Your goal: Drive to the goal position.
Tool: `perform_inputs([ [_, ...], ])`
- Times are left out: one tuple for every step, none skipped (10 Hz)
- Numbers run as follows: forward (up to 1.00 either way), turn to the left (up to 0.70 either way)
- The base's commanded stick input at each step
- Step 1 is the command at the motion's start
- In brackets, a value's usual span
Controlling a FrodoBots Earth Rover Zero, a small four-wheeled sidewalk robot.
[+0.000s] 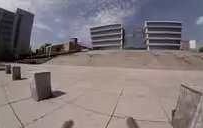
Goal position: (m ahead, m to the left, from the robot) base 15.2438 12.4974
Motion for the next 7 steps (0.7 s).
perform_inputs([
  [0.7,0.0],
  [0.7,0.0],
  [0.7,0.0],
  [0.7,0.0],
  [0.7,0.0],
  [0.7,0.0],
  [0.7,0.0],
])
